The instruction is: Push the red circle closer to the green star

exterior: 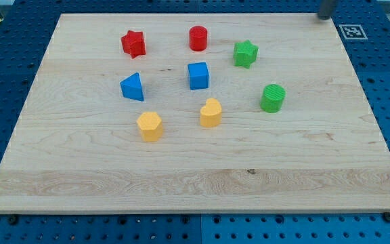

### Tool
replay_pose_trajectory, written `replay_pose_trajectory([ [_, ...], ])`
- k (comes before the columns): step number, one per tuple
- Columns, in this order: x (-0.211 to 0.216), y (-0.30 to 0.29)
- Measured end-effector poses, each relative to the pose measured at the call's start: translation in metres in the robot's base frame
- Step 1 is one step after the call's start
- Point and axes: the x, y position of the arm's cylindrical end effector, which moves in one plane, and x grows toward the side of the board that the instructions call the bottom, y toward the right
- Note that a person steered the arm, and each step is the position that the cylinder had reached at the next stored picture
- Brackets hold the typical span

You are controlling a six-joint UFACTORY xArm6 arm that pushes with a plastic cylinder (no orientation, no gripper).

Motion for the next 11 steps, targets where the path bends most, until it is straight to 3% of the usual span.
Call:
replay_pose_trajectory([
  [3,-0.008,-0.257],
  [4,0.004,-0.265],
  [5,0.067,-0.292],
  [6,0.101,-0.295],
  [8,0.062,-0.264],
  [11,0.094,-0.243],
])
